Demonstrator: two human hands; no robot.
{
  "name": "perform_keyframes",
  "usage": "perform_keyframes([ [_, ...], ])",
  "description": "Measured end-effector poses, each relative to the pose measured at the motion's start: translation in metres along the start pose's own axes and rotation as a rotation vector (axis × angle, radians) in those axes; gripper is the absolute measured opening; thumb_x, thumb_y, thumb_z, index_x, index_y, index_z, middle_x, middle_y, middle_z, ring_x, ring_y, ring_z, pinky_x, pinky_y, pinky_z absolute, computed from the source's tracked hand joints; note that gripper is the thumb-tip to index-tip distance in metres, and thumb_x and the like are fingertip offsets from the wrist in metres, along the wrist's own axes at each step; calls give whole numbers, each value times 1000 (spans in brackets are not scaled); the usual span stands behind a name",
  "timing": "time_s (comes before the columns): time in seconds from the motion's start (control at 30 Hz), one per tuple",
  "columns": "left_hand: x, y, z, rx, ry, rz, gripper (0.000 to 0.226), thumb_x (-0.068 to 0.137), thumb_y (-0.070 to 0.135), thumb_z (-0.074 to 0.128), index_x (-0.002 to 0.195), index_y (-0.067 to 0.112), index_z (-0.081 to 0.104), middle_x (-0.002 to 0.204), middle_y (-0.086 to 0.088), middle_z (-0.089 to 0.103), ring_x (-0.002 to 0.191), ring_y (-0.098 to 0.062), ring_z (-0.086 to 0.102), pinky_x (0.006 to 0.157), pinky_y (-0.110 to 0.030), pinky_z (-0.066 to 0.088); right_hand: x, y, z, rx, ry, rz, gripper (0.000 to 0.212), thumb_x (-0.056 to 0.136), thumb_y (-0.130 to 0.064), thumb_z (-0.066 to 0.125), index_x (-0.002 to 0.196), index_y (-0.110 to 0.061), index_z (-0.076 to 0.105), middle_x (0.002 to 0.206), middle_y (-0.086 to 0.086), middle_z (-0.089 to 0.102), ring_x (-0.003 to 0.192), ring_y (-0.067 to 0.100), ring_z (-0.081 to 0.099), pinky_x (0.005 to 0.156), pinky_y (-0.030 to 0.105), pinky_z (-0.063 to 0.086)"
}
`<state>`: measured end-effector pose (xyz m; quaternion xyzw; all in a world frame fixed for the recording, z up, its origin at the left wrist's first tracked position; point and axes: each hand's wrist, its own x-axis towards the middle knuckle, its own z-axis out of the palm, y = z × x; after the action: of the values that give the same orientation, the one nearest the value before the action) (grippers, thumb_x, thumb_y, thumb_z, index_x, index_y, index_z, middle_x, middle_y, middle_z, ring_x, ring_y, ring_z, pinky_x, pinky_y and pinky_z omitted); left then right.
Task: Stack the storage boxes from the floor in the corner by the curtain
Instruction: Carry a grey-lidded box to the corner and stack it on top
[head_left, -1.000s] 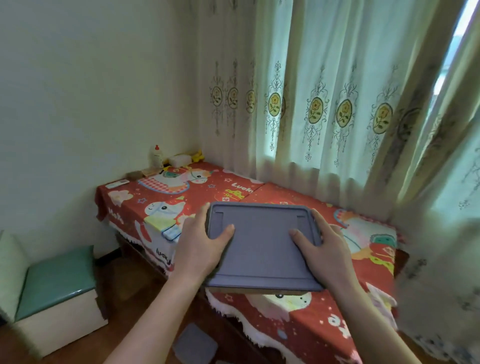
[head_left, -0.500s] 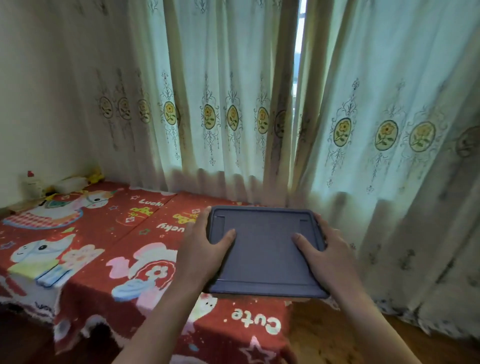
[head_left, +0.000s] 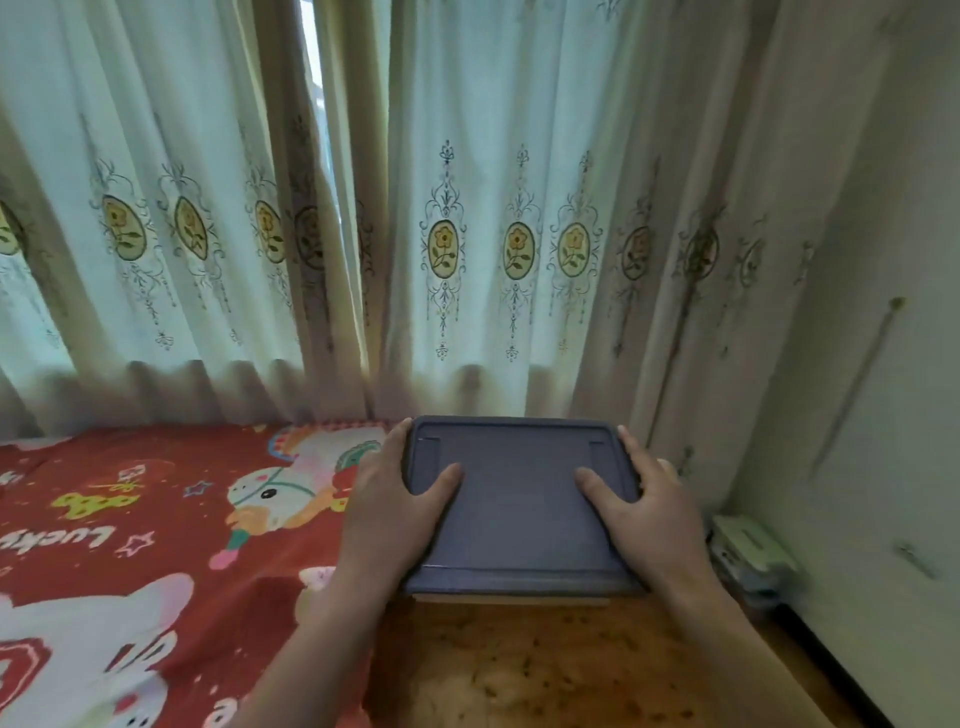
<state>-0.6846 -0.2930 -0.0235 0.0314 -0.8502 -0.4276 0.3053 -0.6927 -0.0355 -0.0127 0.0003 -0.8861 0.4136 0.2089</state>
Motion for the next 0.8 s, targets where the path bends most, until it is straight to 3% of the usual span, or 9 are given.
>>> perform_keyframes([
  [0.23,16,40,88,-58,-176,66,74,79,58,68,143,37,38,109,7,48,92,-7,45,75,-24,34,20,66,-51,-22,137,87,78,84,-61,63,152,-34,35,115,-10,45,98,8,46,81,26,40],
  [0.4,30,56,148,-122,-281,84,75,79,57,68,145,36,37,111,7,49,95,-6,45,80,-25,37,34,98,-75,-76,217,157,78,84,-59,65,152,-32,37,115,-9,46,102,9,48,85,25,39],
  [0.57,52,66,201,-177,-401,120,76,78,61,67,144,39,36,114,10,48,93,-5,47,69,-18,36,53,122,-89,-134,312,226,76,84,-56,68,150,-30,40,130,1,56,111,16,54,90,25,40],
  [0.67,70,77,233,-245,-462,148,77,77,63,67,143,41,35,118,12,46,98,-7,50,74,-23,41,67,135,-97,-165,353,266,76,84,-58,66,150,-31,40,123,-1,55,100,11,50,86,25,40],
  [0.8,96,93,270,-286,-546,188,77,77,65,66,144,43,33,116,15,43,92,-2,46,67,-16,36,88,147,-105,-176,435,315,78,83,-61,65,151,-31,39,112,-10,47,97,5,46,85,24,37],
])
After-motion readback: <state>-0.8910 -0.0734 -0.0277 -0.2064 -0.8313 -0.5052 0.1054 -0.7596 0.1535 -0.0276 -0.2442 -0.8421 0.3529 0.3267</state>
